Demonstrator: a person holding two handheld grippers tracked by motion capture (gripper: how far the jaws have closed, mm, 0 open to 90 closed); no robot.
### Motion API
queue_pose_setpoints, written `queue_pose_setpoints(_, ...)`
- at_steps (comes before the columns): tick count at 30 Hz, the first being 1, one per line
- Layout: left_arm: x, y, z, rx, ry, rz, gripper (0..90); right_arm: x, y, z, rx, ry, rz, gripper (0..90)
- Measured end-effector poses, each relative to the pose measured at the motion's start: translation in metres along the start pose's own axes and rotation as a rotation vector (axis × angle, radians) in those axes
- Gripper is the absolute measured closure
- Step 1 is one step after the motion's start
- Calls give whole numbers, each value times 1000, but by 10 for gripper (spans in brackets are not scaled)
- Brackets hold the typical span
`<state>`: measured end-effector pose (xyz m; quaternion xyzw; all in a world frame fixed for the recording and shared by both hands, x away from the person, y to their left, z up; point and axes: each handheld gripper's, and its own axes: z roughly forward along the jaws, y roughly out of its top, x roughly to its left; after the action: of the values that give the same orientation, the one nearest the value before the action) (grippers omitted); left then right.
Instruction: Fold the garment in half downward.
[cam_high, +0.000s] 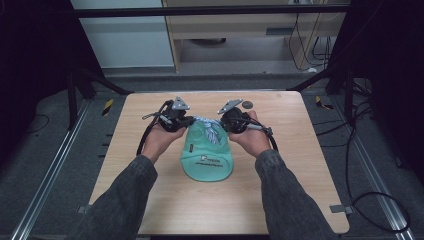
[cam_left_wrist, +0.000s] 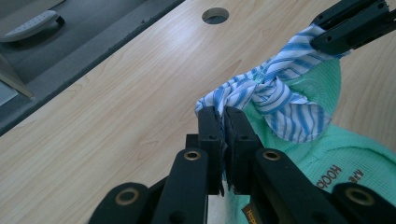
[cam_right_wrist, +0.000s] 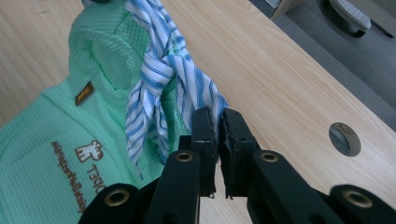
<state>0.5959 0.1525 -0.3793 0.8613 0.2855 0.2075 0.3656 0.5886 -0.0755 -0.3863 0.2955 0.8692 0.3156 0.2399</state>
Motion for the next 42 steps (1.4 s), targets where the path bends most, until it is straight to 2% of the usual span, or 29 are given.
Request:
queue_pose_setpoints(7, -17, -14, -6, 3, 24, 41, 863, 21, -12, -4, -3, -6, -39, 846)
queue_pose_setpoints(13, -22, -21, -9, -22, 23, 24, 863, 30, -18, -13, -26, -19, -44, 847)
queue_pose_setpoints(16, -20, -16, -7, -29, 11, 16, 863, 28, -18, -17, -36, -26, -42, 847)
queue_pose_setpoints(20, -15, -1, -2, -41, -3, 11, 863, 18, -15, -24, -46, -43, -24, 846)
queue_pose_setpoints(22, -16, 3, 1, -27, -3, 20, 863, 14, -16, -25, -47, -45, -19, 847)
queue_pose_setpoints(24, -21, 3, 2, -11, 8, 45, 863, 11, -20, -24, -43, -37, -21, 848)
queue_pose_setpoints(34, -40, -16, -4, -1, 18, 82, 862, 21, -39, -22, -48, -23, -20, 847)
queue_pose_setpoints(39, -41, -20, -3, -13, 8, 56, 861, 25, -40, -21, -47, -21, -29, 847)
queue_pose_setpoints(42, -38, -17, -2, -15, 2, 41, 862, 23, -39, -20, -45, -24, -29, 848)
